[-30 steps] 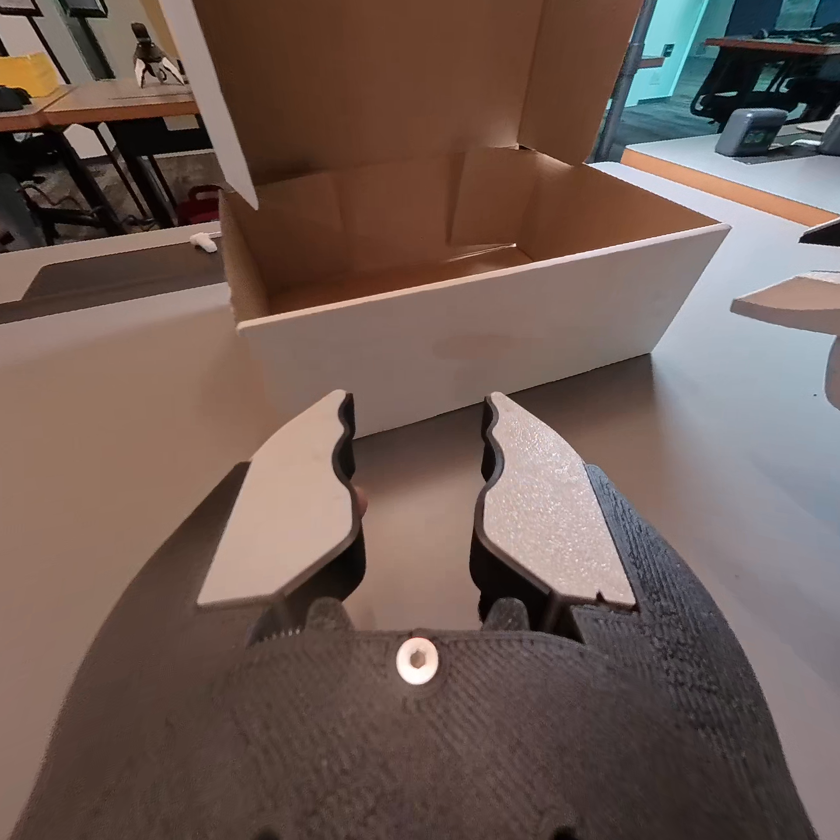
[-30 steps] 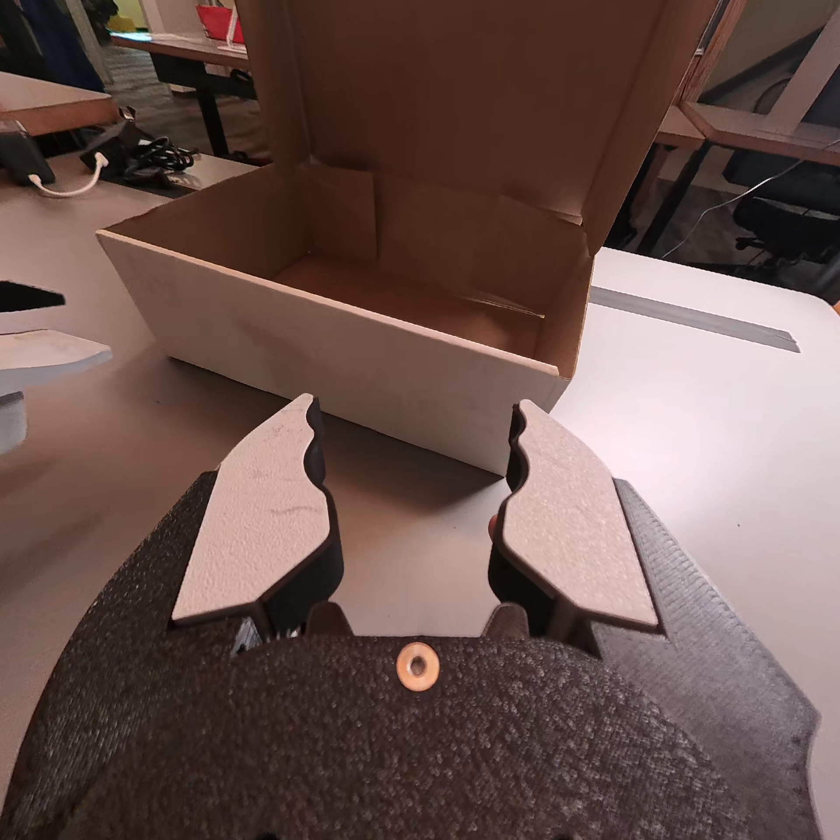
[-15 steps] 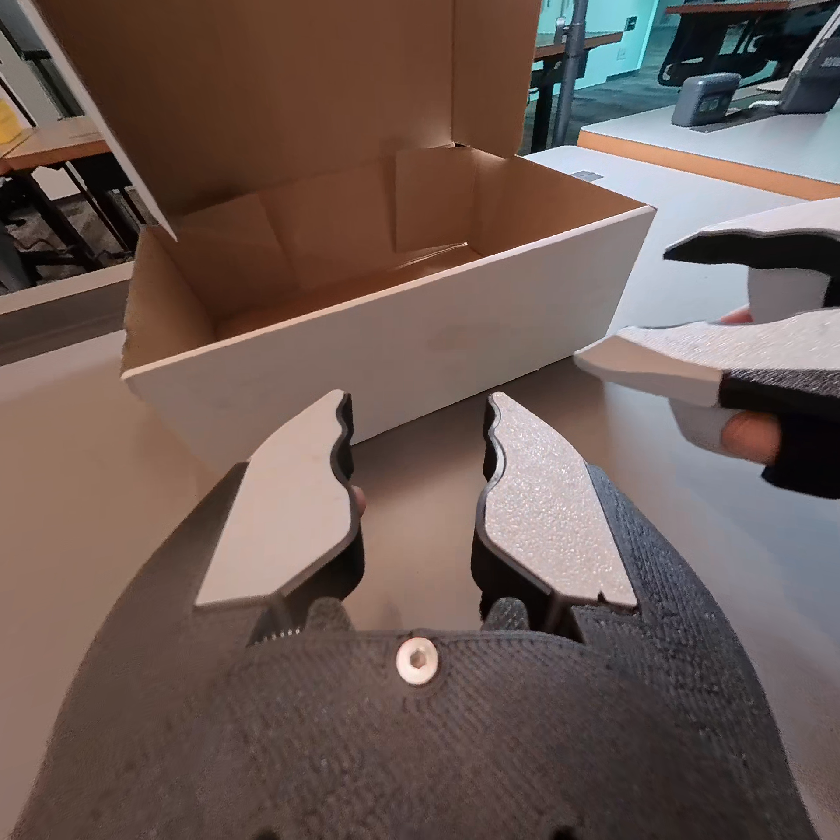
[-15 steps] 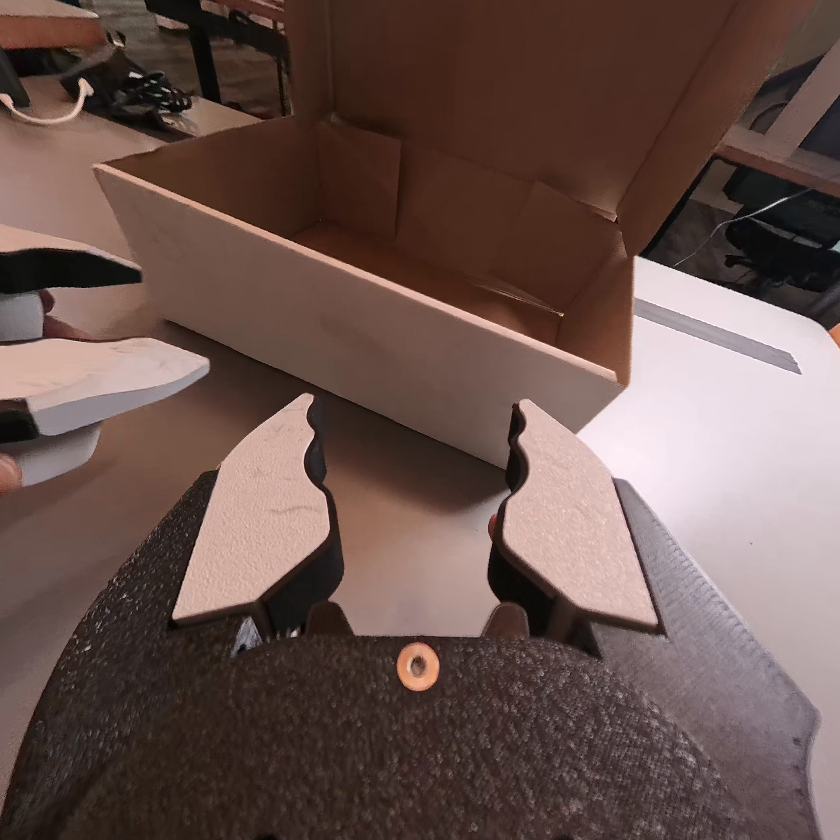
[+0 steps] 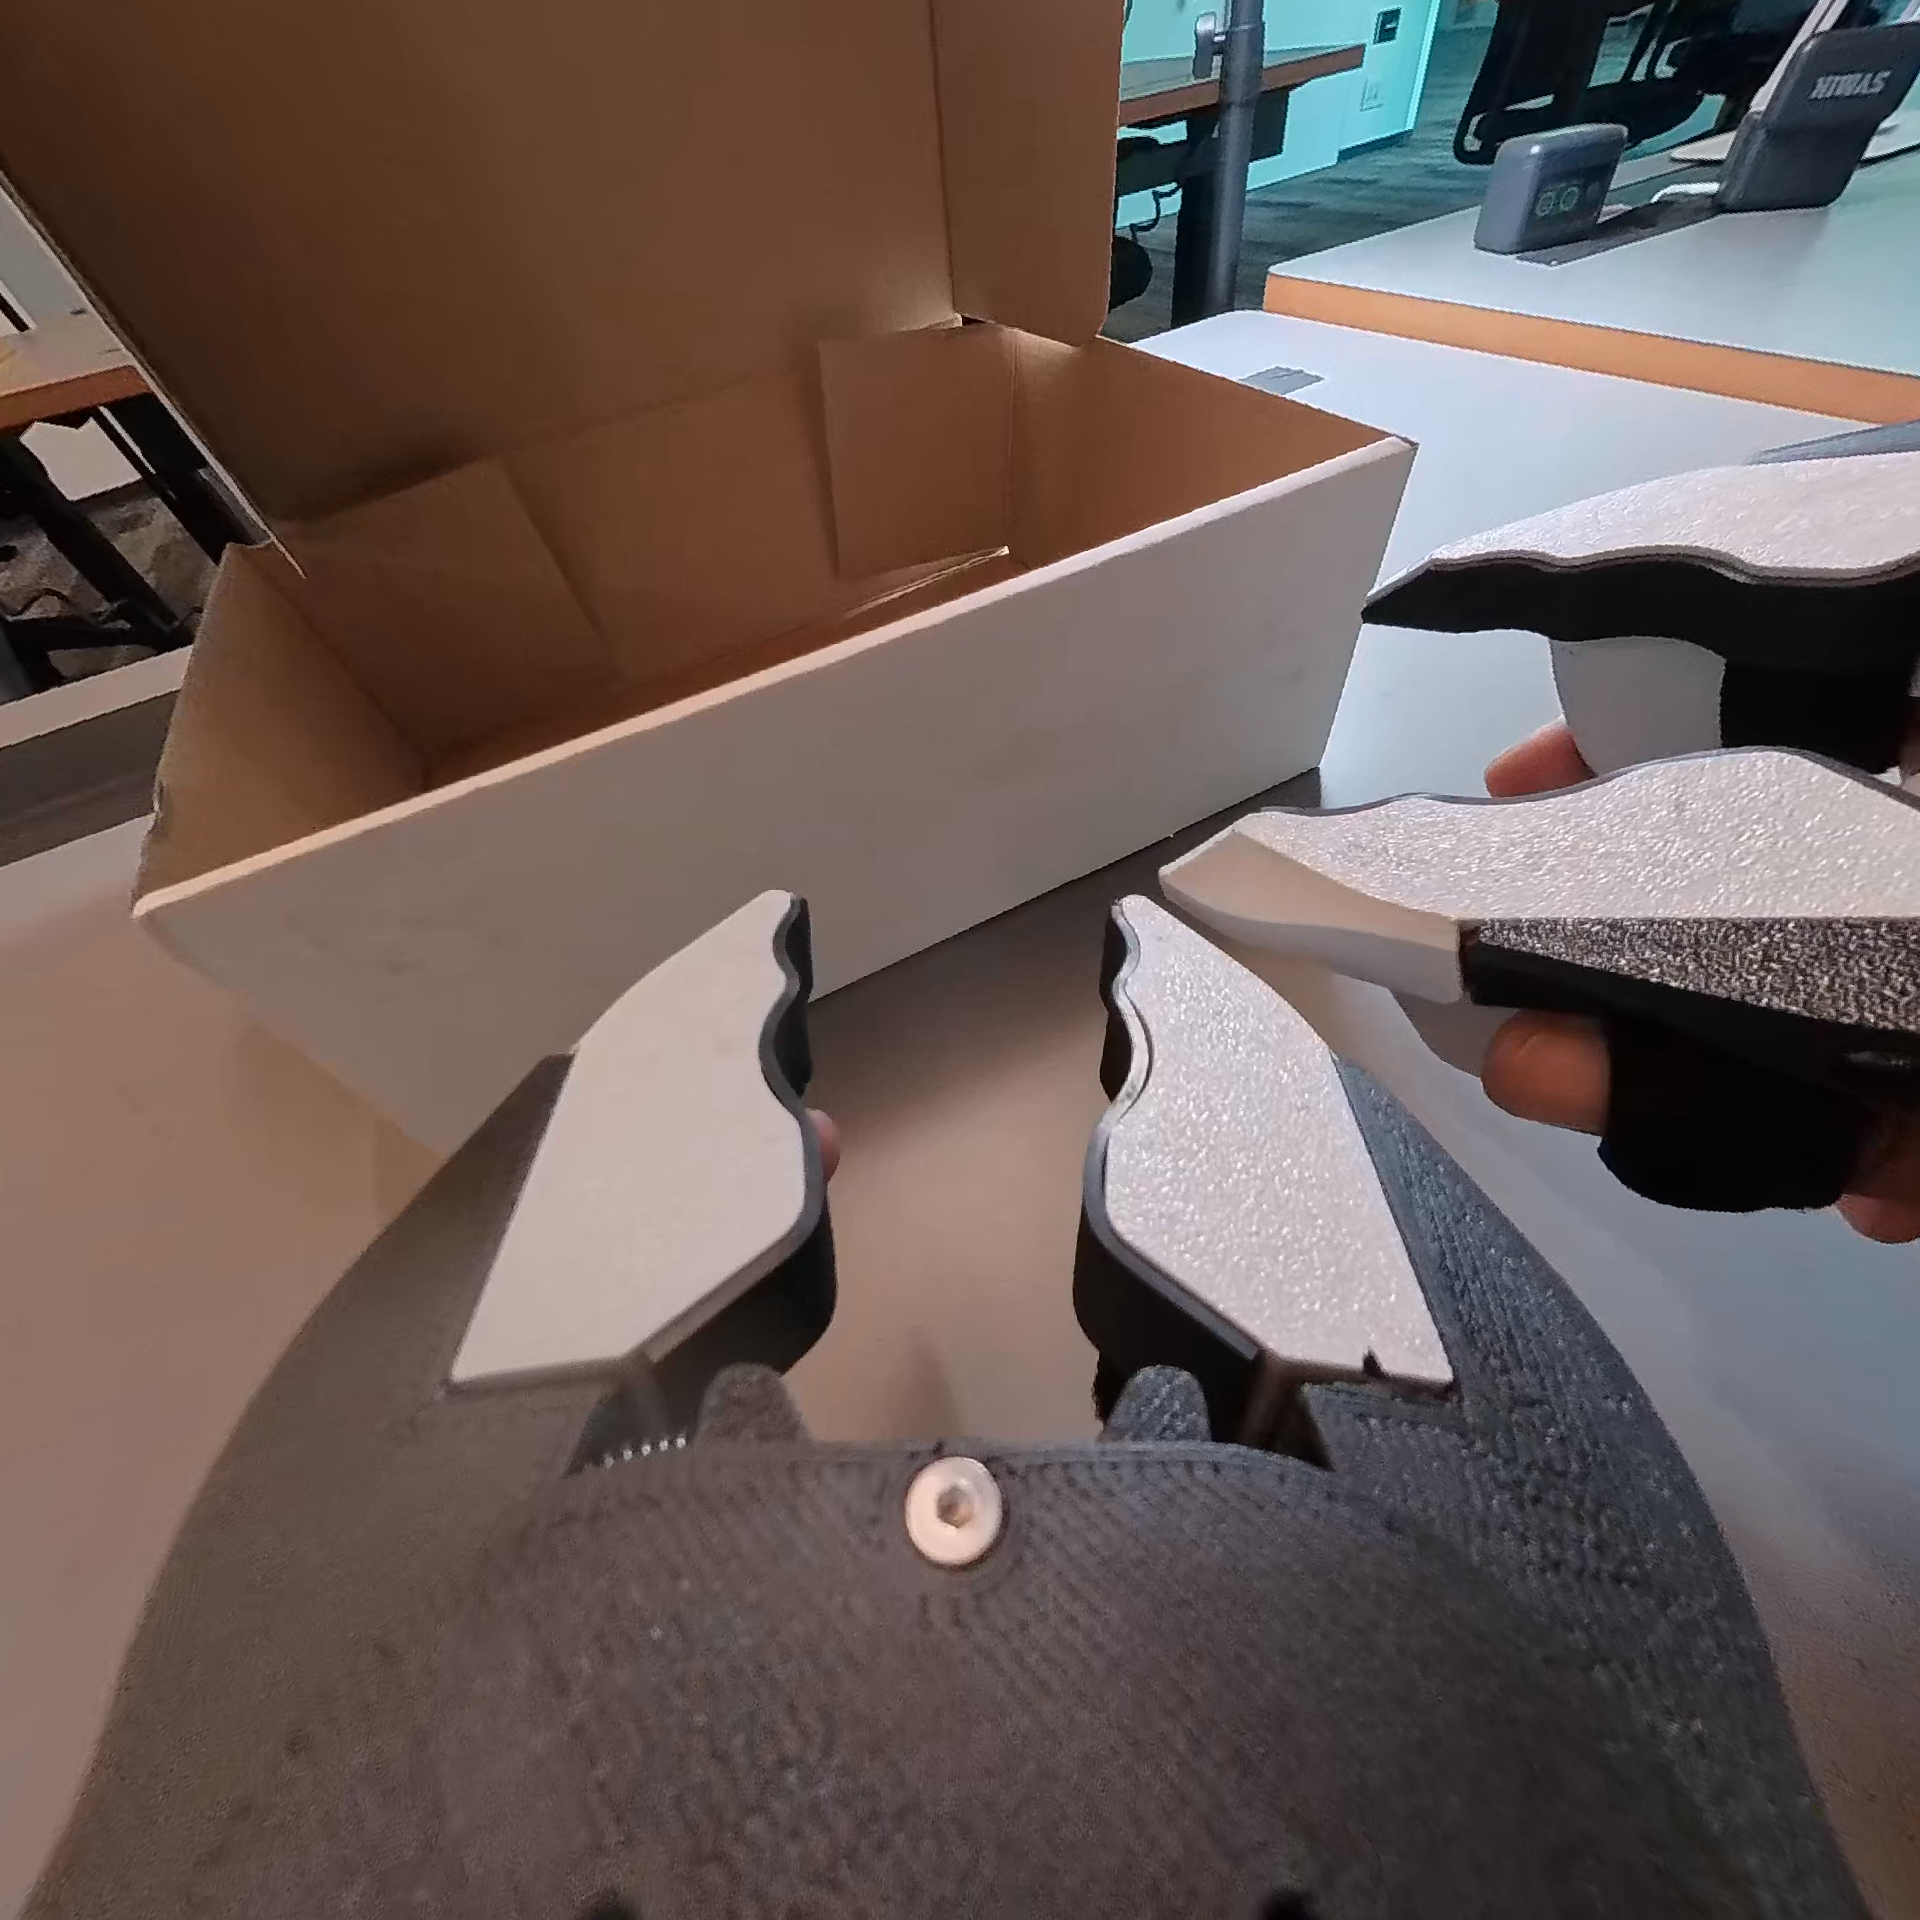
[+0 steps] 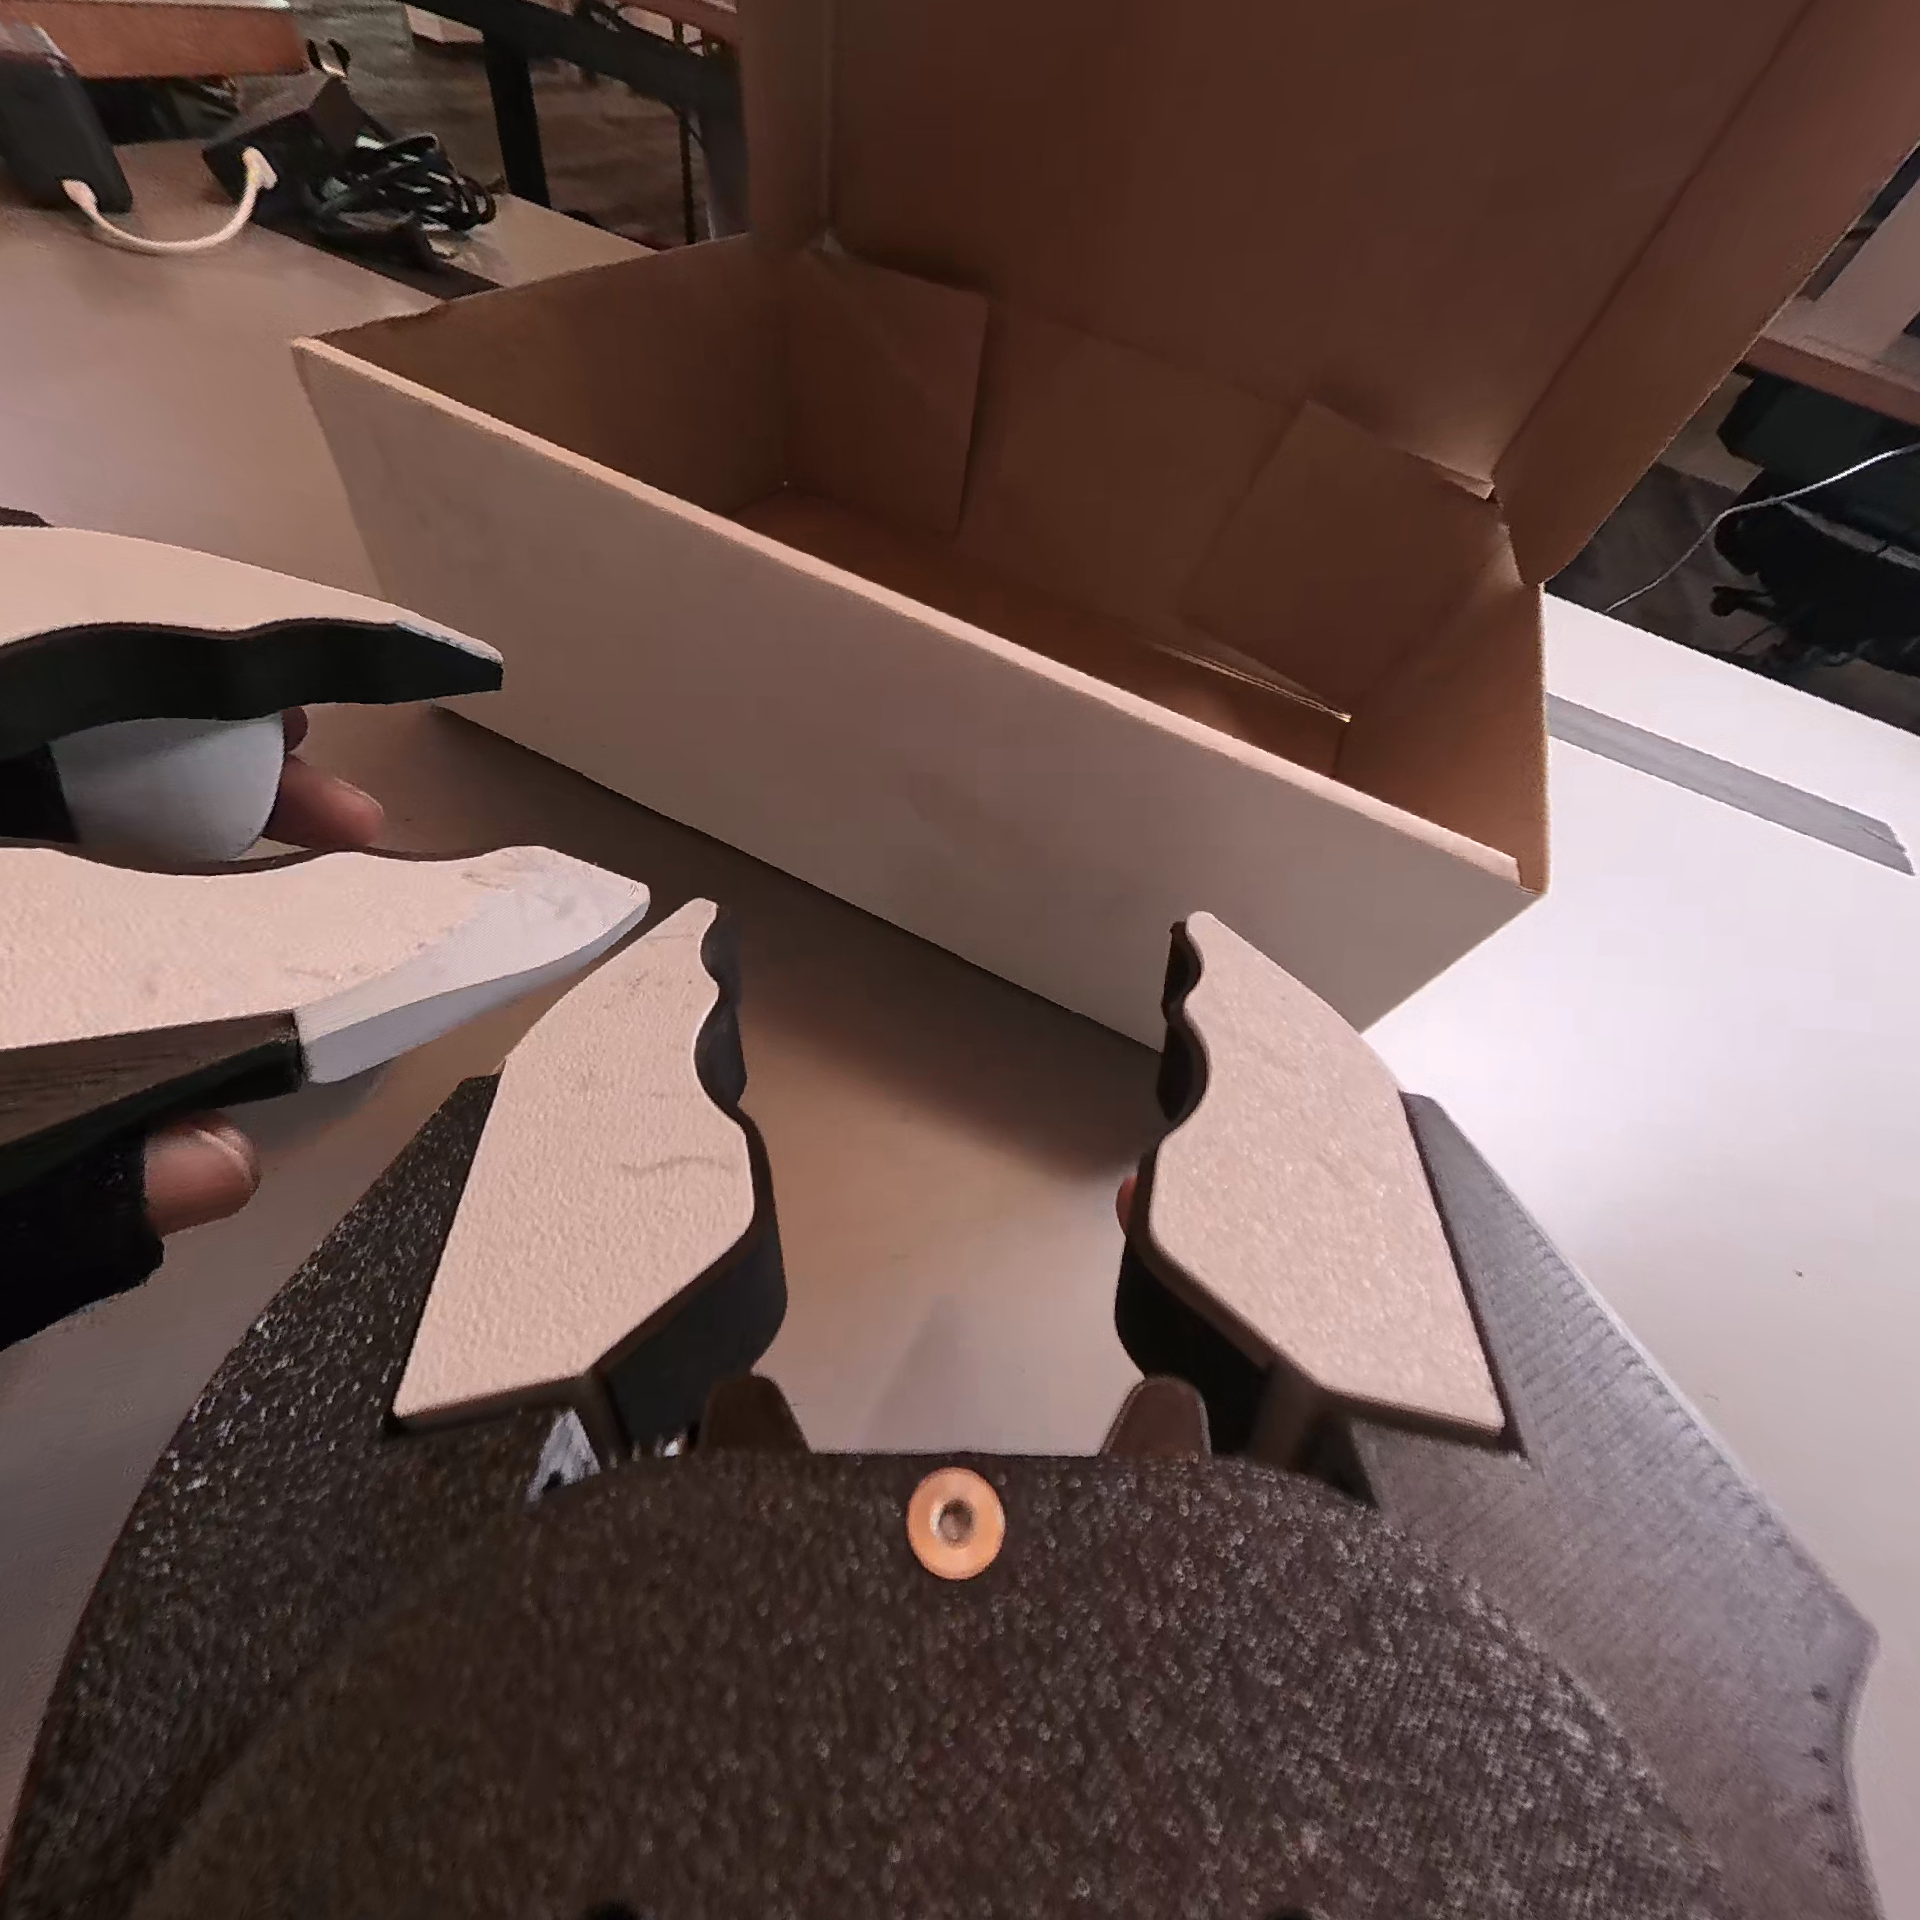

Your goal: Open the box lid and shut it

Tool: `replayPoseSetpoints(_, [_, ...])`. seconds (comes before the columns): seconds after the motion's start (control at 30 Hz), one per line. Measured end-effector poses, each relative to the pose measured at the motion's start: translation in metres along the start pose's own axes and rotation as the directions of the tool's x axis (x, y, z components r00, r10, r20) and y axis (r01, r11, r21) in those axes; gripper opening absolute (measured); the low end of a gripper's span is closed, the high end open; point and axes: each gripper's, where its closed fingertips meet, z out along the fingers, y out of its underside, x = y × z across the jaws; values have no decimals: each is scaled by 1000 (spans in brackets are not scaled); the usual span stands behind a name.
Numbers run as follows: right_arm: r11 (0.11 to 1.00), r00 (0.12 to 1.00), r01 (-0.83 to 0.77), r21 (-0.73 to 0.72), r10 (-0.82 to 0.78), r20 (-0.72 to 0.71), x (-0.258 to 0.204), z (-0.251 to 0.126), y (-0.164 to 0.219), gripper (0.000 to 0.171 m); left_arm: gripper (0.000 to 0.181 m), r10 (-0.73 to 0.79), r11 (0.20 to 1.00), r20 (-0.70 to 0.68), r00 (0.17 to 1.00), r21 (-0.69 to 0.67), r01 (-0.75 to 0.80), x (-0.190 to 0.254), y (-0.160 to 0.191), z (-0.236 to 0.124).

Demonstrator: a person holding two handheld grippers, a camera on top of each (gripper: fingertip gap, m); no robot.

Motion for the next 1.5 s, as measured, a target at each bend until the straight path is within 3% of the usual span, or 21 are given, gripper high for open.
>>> replayPoseSetpoints(0.5, [999, 1000, -30, 18, 29, 3, 12, -7, -5, 77, 53, -21, 999, -2, 1000, 33, 21, -19, -7, -10])
replayPoseSetpoints(0.87, [993, 995, -100, 63, 101, -22, 89, -32, -11, 76, 48, 3, 998, 59, 998, 61, -7, -127, -20, -40])
replayPoseSetpoints(1.13, [993, 990, -11, 119, -5, 140, 137, -38, -34, 77, 51, 47, 995, -166, 985, 99, -31, -169, -47, -48])
replayPoseSetpoints(1.5, [995, 928, 15, 103, -52, 369, 207, 13, -46, 79, 48, 0, 998, -463, 887, 57, 29, -226, -38, -13])
